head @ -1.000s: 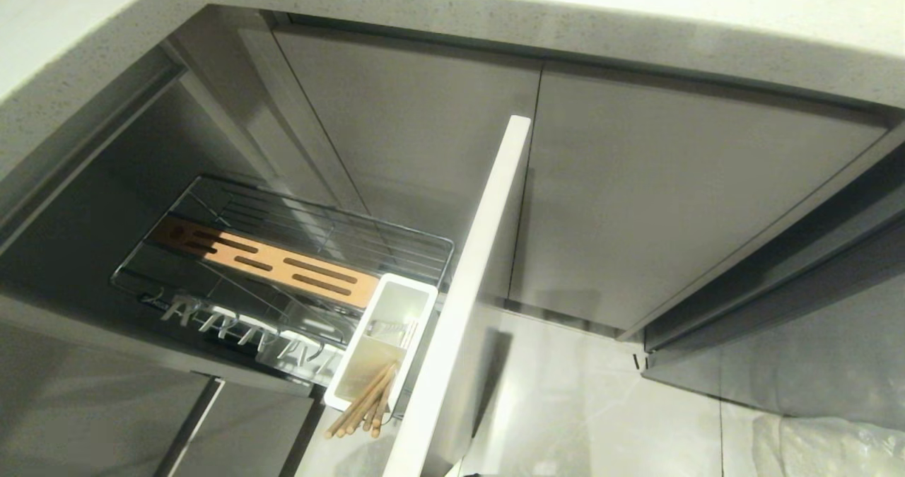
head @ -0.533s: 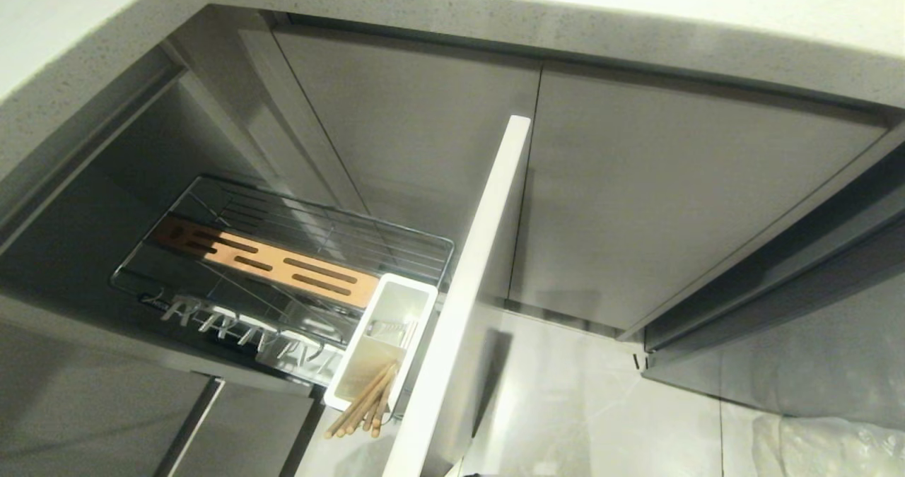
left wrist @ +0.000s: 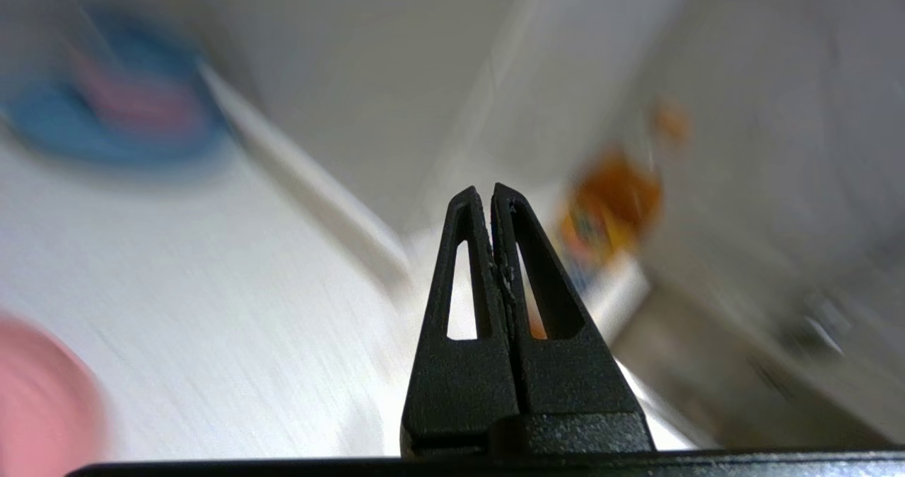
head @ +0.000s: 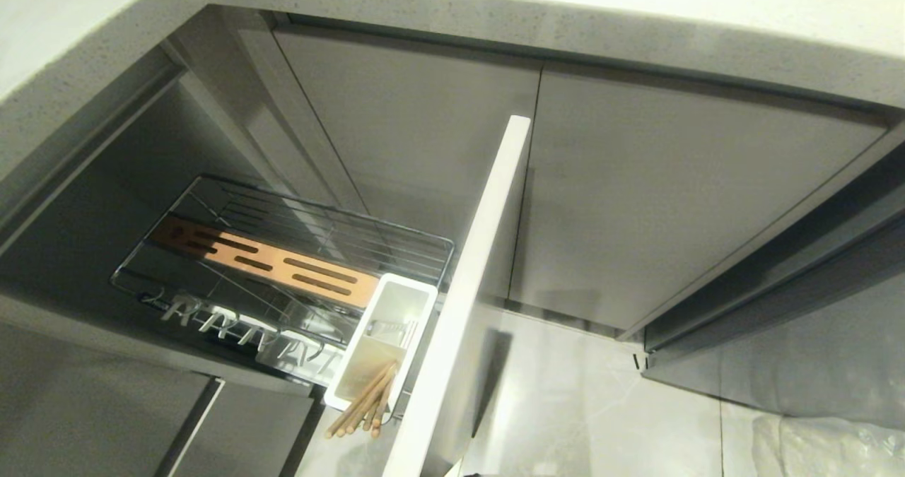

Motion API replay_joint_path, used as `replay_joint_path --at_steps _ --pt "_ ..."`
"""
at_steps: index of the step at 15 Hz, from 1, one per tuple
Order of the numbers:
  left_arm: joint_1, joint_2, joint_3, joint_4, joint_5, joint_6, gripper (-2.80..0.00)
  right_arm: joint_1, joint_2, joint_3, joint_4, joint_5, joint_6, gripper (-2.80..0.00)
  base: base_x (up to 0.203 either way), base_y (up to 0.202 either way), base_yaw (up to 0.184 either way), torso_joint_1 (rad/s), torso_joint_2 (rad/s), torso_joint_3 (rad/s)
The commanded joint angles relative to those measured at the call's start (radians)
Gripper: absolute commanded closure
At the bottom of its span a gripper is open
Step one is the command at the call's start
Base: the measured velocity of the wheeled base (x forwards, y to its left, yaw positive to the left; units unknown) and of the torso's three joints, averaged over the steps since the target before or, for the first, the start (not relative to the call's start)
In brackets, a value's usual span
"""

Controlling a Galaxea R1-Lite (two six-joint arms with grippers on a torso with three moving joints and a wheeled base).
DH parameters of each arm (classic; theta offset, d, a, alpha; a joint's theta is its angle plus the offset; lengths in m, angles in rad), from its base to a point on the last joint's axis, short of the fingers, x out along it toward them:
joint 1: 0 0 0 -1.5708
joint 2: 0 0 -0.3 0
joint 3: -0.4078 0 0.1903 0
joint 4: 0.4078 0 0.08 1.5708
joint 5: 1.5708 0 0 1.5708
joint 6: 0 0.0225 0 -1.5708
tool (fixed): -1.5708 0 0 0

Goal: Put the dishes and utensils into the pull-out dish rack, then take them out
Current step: Take the chopsticks out of the cupboard

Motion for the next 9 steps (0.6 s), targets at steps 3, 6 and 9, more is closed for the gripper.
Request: replay_joint_path --at_steps 3,6,9 --pt "-0.308 0.076 -0.070 0.268 0.015 0.006 0.00 0.000 0.001 0.000 0.000 0.000 0.000 0.00 0.000 0.000 0.000 0.000 0.00 0.000" --pt "-0.525 0.129 -0.069 0.455 0.019 0.037 0.00 0.000 0.001 0.000 0.000 0.000 0.000 0.00 0.000 0.000 0.000 0.000 0.00 0.000" --pt "-0.700 0.188 -0.050 0.623 0.019 0.058 0.00 0.000 0.001 0.000 0.000 0.000 0.000 0.00 0.000 0.000 0.000 0.000 0.00 0.000"
